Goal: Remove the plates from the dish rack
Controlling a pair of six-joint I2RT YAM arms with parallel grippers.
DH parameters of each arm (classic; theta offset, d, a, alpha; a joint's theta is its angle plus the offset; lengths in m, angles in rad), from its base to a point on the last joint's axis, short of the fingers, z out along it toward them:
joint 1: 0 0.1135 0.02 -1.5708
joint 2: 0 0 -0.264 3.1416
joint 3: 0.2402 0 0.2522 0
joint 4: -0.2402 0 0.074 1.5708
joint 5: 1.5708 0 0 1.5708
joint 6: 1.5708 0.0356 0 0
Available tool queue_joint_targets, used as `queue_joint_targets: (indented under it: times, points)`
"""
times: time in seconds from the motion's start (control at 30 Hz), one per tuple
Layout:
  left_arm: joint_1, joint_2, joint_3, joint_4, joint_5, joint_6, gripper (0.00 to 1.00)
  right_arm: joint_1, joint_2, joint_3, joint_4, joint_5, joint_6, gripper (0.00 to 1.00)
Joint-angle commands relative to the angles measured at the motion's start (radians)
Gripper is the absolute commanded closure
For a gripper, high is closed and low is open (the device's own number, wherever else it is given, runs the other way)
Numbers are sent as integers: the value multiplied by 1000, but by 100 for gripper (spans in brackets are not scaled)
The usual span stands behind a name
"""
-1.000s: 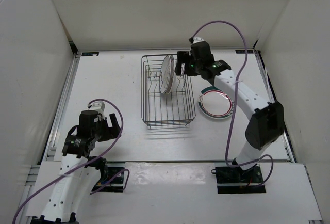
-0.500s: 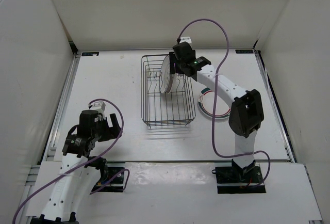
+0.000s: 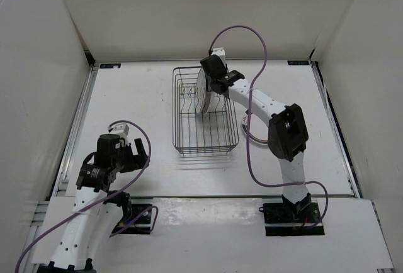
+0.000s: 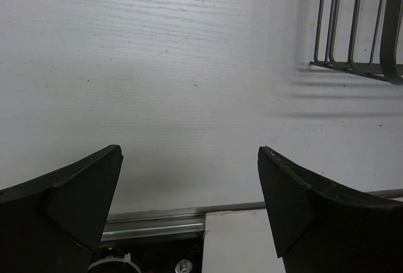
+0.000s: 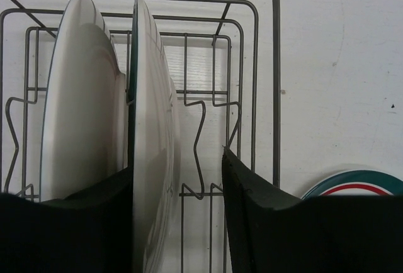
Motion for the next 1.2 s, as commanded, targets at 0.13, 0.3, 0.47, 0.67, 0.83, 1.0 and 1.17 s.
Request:
queue_joint_targets:
  times: [0.13,0.3,0.47,0.67,0.83,1.0,1.17]
  points:
    - [-3,-4,-10,20,17,-1,0,27,8,56,10,61,29,67]
    - [-2,-4,-7,17,17,1,0,30,-14,80,4,65,27,70]
    - [-3,-4,-9,20,17,1,0,42,-46,107,4,93,12,85]
    - [-3,-6,-10,20,17,4,0,53,-80,136,21,149,-39,95]
    - [-2,-9,-10,17,17,2,0,62,-135,139,57,241,-129,97]
    - [-2,-12,-10,18,16,1,0,59,-213,88,120,304,-215,98]
    - [-2,-10,-10,17,13,1,0,50,-322,35,168,358,-272,100]
